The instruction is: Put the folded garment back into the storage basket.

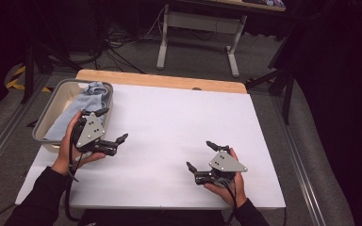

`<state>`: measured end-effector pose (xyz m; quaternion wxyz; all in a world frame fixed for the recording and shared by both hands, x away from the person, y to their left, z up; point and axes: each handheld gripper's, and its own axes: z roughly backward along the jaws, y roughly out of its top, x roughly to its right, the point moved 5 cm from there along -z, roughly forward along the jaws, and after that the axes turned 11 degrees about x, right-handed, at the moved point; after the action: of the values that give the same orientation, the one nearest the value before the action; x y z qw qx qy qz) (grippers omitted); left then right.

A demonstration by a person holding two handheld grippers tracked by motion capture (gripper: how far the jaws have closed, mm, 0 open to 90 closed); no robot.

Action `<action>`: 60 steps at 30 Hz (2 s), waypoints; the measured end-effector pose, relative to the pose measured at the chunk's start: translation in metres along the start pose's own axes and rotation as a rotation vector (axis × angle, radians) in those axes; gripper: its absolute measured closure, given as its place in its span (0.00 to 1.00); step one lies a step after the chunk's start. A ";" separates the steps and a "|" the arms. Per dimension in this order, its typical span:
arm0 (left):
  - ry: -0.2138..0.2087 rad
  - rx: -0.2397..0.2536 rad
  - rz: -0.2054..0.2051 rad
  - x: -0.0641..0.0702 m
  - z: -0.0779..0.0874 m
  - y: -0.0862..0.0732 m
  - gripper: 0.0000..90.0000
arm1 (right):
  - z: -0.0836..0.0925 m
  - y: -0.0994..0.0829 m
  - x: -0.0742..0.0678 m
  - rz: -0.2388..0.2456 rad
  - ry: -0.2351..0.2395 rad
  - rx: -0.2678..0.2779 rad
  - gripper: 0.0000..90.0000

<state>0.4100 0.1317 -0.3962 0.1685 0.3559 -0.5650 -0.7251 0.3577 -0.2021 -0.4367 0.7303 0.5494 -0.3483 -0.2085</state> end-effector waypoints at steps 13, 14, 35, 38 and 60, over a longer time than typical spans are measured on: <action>-0.019 0.025 0.003 0.011 -0.001 0.003 0.05 | 0.002 0.001 0.001 0.027 -0.028 -0.001 0.08; -0.031 0.024 0.003 0.014 -0.001 0.003 0.05 | 0.003 0.001 0.003 0.022 -0.034 0.003 0.08; -0.075 0.034 -0.027 0.044 0.008 -0.001 0.05 | 0.010 0.004 0.004 0.041 -0.053 0.013 0.09; -0.077 0.029 -0.030 0.048 0.010 -0.003 0.06 | 0.012 0.004 0.004 0.041 -0.055 0.015 0.09; -0.077 -0.022 -0.001 0.058 0.029 -0.031 0.05 | 0.017 0.001 0.001 0.046 -0.050 0.008 0.09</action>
<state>0.3539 0.1236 -0.4409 0.1498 0.3262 -0.5629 -0.7445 0.3462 -0.2136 -0.4332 0.7240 0.5387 -0.3797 -0.2037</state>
